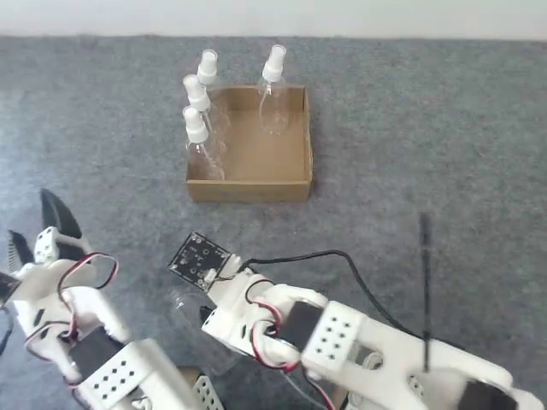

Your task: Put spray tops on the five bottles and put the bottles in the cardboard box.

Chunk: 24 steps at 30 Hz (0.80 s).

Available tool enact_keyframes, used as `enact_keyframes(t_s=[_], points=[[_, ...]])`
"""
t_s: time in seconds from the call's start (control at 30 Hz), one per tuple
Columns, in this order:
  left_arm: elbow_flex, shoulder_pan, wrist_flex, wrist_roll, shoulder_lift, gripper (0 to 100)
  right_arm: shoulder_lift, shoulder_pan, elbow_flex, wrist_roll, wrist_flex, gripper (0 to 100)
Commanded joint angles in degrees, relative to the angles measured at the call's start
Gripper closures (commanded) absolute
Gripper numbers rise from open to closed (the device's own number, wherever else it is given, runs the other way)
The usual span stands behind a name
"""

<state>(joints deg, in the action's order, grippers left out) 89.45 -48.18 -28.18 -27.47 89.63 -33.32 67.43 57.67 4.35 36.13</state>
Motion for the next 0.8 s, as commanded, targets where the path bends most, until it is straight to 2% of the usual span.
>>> enact_keyframes(t_s=[0.0, 0.33, 0.67, 0.77], points=[[-1.1, -2.73, 2.64, -2.2, 0.79, 74, 4.0, 0.57, -0.97, 0.35, -4.35, 77.1], [-0.92, -2.9, 3.16, -2.2, 0.7, 74, 12.53, 0.57, -1.85, 0.18, -10.24, 77.2], [-0.92, -2.9, 3.16, -2.11, 0.7, 74, 22.37, -3.03, -11.87, 0.09, -0.75, 77.8], [-0.92, -2.9, 3.16, -2.11, 0.7, 74, 22.02, -3.03, -13.1, -0.18, 1.54, 85.8]])
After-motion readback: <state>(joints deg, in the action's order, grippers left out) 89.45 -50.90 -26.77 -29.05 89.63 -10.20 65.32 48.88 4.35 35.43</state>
